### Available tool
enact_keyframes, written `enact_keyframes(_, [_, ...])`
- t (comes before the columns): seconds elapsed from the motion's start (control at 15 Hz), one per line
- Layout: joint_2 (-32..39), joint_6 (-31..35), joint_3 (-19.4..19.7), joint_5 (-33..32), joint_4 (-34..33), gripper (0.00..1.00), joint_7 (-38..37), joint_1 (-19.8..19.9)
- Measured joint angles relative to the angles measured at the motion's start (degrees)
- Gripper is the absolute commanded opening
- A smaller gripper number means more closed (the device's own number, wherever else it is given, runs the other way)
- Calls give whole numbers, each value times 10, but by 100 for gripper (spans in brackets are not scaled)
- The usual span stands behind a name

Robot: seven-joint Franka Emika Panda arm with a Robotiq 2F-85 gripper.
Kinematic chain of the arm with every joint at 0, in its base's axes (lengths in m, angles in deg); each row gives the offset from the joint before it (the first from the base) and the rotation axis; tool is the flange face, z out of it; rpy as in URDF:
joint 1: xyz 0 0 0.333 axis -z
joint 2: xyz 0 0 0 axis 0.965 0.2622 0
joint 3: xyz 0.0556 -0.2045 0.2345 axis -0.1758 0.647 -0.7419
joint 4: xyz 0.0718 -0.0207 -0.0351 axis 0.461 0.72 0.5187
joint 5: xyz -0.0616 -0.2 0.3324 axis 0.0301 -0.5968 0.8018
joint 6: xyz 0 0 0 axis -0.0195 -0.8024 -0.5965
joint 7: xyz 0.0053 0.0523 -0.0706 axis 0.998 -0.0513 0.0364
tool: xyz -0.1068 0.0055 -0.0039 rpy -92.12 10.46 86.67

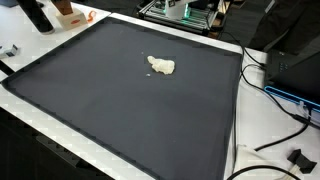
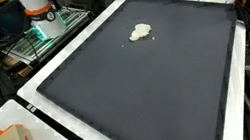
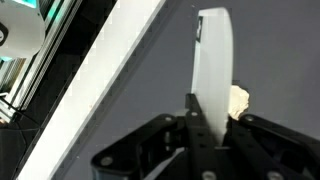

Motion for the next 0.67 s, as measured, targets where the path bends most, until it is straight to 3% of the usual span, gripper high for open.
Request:
enact_keyframes(0.27, [5,0,-1,-6,0,1,-5,0])
enact_keyframes(0.67, [63,-1,-8,-115,-15,1,-94,-12])
